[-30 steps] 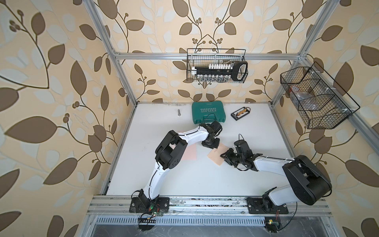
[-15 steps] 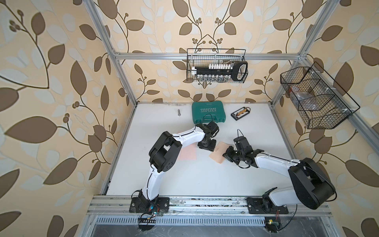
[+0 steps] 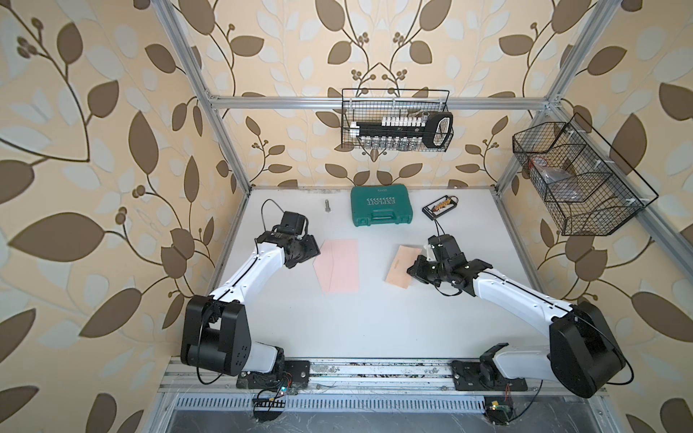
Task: Fold the letter paper in half and place it into the envelope
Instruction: Pick up the envelope from the center of the board.
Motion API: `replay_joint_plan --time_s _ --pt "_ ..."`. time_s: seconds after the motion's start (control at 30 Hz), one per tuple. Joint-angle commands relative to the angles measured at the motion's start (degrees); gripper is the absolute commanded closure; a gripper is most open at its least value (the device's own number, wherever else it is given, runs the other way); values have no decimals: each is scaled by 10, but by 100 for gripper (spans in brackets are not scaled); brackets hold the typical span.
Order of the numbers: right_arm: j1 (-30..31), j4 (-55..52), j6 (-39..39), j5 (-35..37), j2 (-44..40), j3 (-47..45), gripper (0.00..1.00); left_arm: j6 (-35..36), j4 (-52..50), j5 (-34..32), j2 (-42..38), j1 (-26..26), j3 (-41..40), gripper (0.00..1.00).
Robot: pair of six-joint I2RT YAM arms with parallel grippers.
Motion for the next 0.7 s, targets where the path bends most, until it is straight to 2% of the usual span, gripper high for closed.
replay_joint_plan --time_s 0.0,0.23,0.67 --pt "0 -20 -28 -19 13 19 100 -42 37 87 -16 14 -50 29" --pt "0 -12 -33 -35 24 15 100 -93 138 146 0 35 -123 29" --pt "0 21 -18 -46 57 12 100 -82 180 177 108 36 -119 36"
